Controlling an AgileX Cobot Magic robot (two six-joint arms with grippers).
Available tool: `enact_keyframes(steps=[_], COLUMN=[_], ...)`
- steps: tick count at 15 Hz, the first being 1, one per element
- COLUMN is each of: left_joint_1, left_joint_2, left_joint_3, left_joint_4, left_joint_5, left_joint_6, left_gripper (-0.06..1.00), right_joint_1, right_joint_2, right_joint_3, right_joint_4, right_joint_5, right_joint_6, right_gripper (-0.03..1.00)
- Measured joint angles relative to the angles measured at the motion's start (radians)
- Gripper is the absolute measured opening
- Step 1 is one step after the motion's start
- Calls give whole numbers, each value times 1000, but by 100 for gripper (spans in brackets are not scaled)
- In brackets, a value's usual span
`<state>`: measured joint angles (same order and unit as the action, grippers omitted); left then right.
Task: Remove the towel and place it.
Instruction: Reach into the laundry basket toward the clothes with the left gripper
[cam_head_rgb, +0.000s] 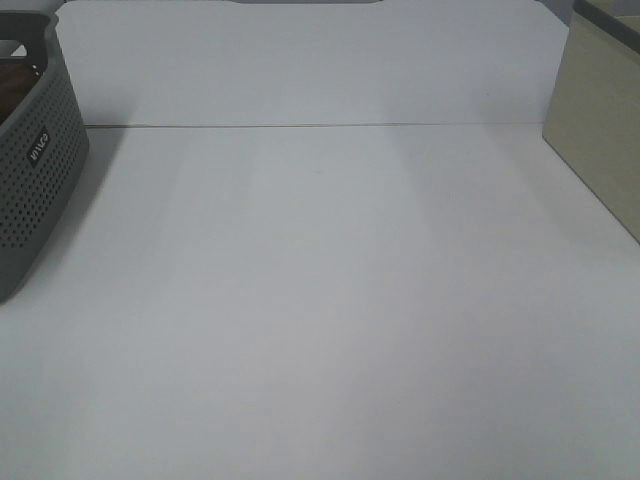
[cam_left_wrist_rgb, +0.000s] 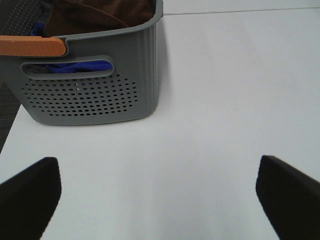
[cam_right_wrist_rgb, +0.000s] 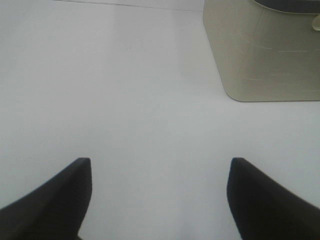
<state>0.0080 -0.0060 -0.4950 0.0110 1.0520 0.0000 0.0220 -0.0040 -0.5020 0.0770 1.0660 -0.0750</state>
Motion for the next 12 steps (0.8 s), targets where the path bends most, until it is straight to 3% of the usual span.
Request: enact_keyframes(steps=[12], left_joint_1=[0], left_joint_2=[0], left_joint_3=[0], left_joint_4=[0], left_joint_5=[0], left_joint_6=[0], left_gripper=[99], right_joint_1=[0], right_joint_2=[0], right_joint_3=[0], right_joint_4=[0], right_joint_5=[0], right_joint_6=[0], right_gripper=[73])
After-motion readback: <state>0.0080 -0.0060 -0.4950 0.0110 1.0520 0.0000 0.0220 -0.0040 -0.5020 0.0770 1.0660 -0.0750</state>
